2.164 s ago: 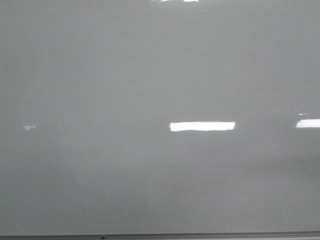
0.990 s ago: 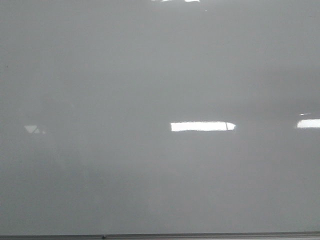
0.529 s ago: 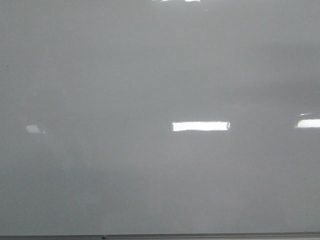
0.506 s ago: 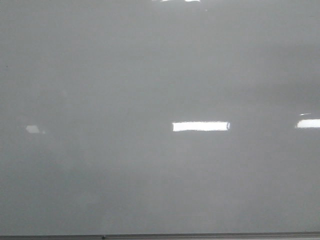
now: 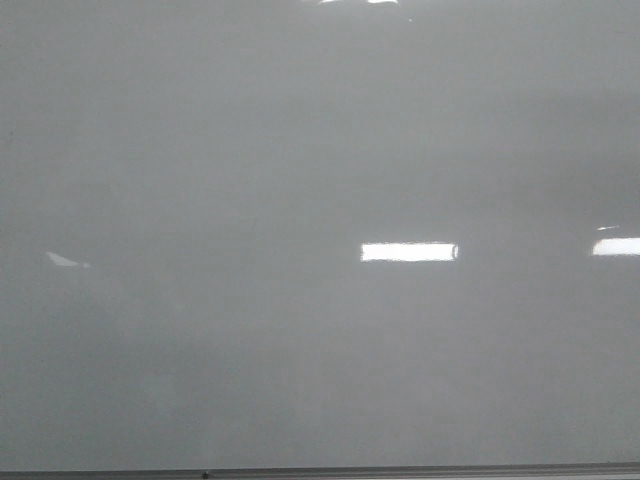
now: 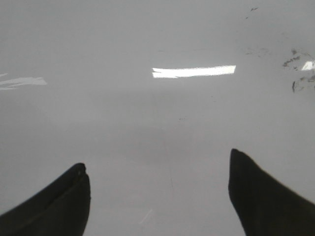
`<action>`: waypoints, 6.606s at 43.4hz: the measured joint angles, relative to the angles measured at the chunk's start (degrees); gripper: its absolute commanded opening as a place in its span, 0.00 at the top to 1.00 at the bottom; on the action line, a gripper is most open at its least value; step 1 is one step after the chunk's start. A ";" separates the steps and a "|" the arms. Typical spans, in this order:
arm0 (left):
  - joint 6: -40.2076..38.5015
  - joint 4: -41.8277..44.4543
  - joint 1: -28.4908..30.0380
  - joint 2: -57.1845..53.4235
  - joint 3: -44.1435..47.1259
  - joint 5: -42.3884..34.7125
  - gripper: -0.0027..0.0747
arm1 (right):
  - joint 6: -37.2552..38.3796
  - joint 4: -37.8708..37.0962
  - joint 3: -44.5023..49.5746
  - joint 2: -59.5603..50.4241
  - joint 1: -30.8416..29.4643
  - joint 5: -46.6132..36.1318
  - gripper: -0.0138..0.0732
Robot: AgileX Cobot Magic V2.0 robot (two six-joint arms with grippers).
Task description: Write number 7 on whiteboard
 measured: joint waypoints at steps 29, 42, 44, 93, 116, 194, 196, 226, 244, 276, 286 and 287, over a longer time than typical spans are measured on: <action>0.00 -2.26 0.00 44.98 -14.40 -6.73 0.31 | 0.00 0.00 0.00 0.00 0.00 0.00 0.15; 0.00 -2.28 0.00 48.48 -14.54 -14.90 0.36 | 0.00 0.00 0.00 0.00 0.00 0.00 0.15; 0.00 -2.28 0.00 49.05 -14.54 -15.41 0.36 | 0.00 0.00 0.00 0.00 0.00 0.00 0.15; 0.21 -1.85 2.33 46.11 -15.77 -12.78 0.93 | 0.00 0.00 0.00 0.00 0.00 0.11 0.15; 25.74 -9.43 -26.12 31.69 -27.62 16.27 0.93 | -15.88 10.68 -6.85 15.70 13.96 14.28 0.15; 31.80 -12.20 -55.25 19.22 -20.42 9.39 0.46 | -41.41 25.98 -34.21 51.17 34.11 24.09 0.91; 31.80 -13.12 -55.25 15.78 -17.48 7.45 0.50 | -40.99 26.14 -32.53 51.04 31.98 21.03 0.91; 31.78 -25.03 -55.25 -21.31 3.71 -4.86 0.99 | -42.03 36.64 -37.51 66.14 34.39 -1.09 0.91; 31.68 -25.03 -55.25 -21.31 3.75 -4.98 0.99 | -42.03 38.14 -46.92 77.83 34.69 -5.04 0.91; 31.68 -25.03 -55.25 -21.31 3.75 -5.07 0.99 | -44.11 40.16 -33.85 75.01 27.77 -0.22 0.91; 31.68 -25.03 -55.25 -21.31 3.75 -5.07 0.99 | -46.77 39.13 -33.23 77.13 33.19 -1.98 0.91; 31.68 -25.03 -55.25 -21.31 3.75 -5.07 0.99 | -47.84 39.00 -33.23 75.86 33.76 -1.98 0.91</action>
